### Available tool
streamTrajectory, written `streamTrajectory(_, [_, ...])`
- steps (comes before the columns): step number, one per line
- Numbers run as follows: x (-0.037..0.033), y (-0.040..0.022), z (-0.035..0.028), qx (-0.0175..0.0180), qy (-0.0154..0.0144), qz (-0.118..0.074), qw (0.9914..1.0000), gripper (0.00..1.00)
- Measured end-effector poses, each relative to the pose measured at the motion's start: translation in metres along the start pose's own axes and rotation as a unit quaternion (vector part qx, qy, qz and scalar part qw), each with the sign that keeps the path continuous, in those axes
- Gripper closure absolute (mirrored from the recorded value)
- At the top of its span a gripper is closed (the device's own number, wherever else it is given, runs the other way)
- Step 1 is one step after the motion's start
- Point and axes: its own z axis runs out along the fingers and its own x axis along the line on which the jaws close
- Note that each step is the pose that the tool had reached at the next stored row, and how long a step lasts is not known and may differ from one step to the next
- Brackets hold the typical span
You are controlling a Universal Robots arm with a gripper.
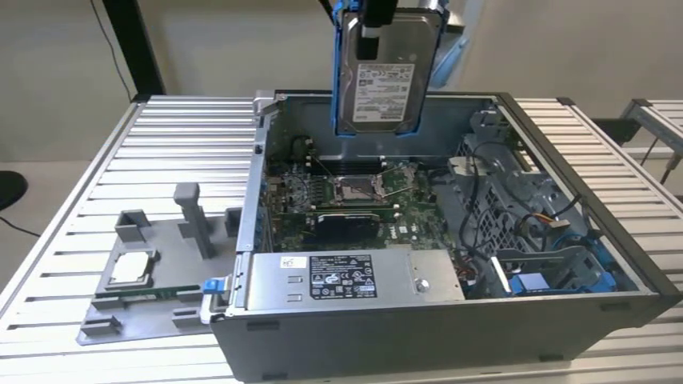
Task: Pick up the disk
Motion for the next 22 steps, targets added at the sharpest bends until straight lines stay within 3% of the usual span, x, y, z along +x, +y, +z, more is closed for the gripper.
streamTrajectory(8, [0.0112, -0.0247, -0.0004, 0.0000, 0.0000, 0.000, 1.00000, 1.00])
streamTrajectory(22, [0.0319, -0.0597, -0.0009, 0.0000, 0.0000, 0.000, 1.00000, 1.00])
